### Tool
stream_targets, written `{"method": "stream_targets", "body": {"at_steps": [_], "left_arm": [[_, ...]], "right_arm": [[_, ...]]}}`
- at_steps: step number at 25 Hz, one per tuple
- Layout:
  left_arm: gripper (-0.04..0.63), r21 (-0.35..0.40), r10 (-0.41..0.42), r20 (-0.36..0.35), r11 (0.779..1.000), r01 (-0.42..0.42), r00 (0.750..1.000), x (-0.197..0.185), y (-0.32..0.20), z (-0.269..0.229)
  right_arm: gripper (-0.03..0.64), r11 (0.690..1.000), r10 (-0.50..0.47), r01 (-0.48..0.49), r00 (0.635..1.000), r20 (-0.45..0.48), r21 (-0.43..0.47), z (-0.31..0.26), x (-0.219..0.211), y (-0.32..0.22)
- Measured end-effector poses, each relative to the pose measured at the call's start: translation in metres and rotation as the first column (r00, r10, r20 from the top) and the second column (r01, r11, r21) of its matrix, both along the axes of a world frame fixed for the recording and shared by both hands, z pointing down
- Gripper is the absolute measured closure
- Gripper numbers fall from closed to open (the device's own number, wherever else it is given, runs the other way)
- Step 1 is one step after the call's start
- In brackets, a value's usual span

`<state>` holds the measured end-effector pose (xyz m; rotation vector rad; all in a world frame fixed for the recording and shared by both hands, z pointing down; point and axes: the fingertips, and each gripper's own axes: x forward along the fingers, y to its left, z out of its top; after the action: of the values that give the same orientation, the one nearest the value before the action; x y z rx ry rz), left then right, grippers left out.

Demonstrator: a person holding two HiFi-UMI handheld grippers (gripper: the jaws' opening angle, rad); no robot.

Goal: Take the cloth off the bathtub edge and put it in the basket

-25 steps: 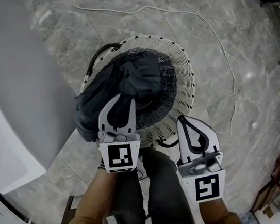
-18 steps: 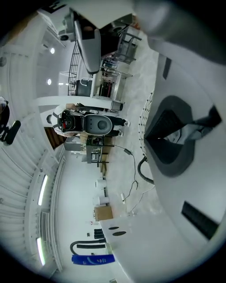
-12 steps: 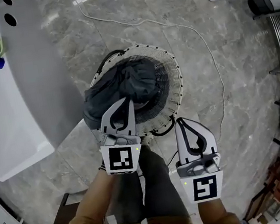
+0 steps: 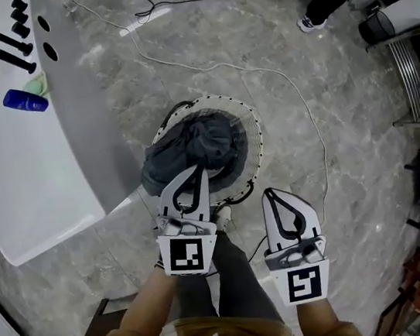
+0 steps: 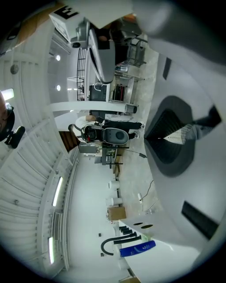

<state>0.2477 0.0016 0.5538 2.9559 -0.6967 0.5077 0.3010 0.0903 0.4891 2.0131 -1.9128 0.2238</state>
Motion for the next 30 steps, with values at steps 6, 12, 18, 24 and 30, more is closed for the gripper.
{"method": "stream_targets", "body": {"at_steps": [6, 12, 18, 24, 30], "left_arm": [[0.588, 0.007, -0.004, -0.02, 1.0, 0.004, 1.0, -0.011, 0.01, -0.048], [0.588, 0.034, -0.006, -0.036, 0.999, 0.007, 0.999, -0.019, 0.015, -0.1], [0.588, 0.098, 0.021, -0.064, 0.995, -0.015, 0.998, -0.021, 0.023, -0.165], [0.588, 0.094, 0.016, -0.093, 0.996, -0.007, 0.996, -0.028, 0.003, -0.208], [0.588, 0.114, 0.029, -0.108, 0.993, -0.016, 0.994, -0.036, 0.006, -0.252]], "right_arm": [[0.611, 1.0, -0.002, 0.003, 1.0, -0.019, 0.017, -0.046, -0.009, 0.013], [0.611, 0.999, -0.013, 0.015, 0.999, -0.035, 0.05, -0.09, -0.014, 0.015], [0.611, 0.993, -0.007, 0.012, 0.999, -0.04, 0.119, -0.141, -0.016, 0.015], [0.611, 0.99, -0.021, 0.034, 0.995, -0.093, 0.135, -0.176, -0.017, -0.006], [0.611, 0.995, -0.037, 0.049, 0.99, -0.133, 0.088, -0.202, -0.015, 0.001]]}}
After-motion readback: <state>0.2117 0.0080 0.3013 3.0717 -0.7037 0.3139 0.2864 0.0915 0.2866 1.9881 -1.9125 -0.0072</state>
